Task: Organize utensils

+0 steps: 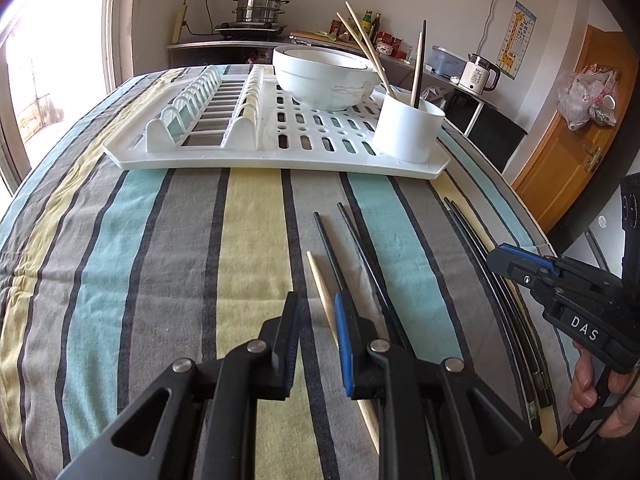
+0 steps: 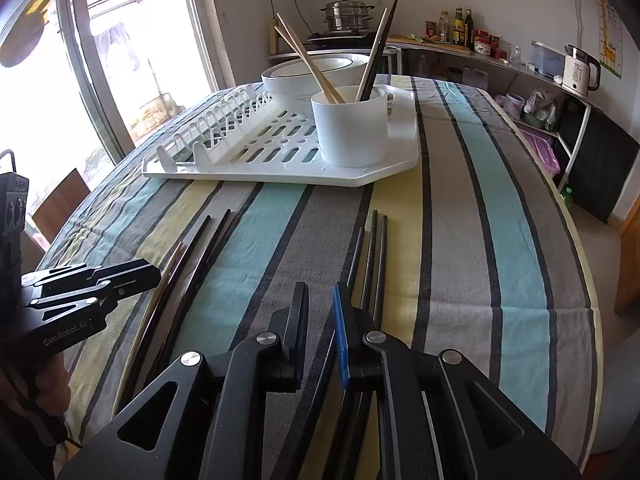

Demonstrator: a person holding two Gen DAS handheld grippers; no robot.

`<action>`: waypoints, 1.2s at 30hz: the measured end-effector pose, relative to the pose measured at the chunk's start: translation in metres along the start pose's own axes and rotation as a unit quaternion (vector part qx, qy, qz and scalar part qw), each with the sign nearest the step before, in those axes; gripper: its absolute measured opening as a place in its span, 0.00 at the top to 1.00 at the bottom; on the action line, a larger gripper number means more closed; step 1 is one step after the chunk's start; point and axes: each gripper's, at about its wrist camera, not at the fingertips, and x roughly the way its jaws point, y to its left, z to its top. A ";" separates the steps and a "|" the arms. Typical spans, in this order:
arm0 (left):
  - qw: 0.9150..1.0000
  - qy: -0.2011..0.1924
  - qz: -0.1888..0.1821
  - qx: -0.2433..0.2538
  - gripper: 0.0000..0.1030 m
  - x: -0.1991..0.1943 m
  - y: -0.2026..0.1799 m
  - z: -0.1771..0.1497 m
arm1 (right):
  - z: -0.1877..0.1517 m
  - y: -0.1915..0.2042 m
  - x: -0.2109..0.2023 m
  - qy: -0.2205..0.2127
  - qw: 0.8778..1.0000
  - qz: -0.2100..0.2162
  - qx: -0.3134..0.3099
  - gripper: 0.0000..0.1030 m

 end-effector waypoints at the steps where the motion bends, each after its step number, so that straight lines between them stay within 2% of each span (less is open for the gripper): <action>1: 1.000 0.001 0.001 -0.001 0.82 0.001 0.001 0.000 | 0.001 0.000 0.003 0.004 1.000 0.000 -0.001 0.88; 16: 1.000 0.008 0.004 0.004 0.82 0.010 -0.003 0.006 | 0.015 -0.005 0.023 0.021 1.000 -0.022 0.001 0.88; 33: 0.997 0.011 0.068 0.043 0.82 0.017 -0.023 0.008 | 0.028 -0.002 0.036 0.042 0.998 -0.045 -0.010 0.88; 36: 0.997 0.010 0.065 0.047 0.86 0.017 -0.023 0.008 | 0.029 -0.001 0.038 0.044 0.998 -0.048 -0.012 0.89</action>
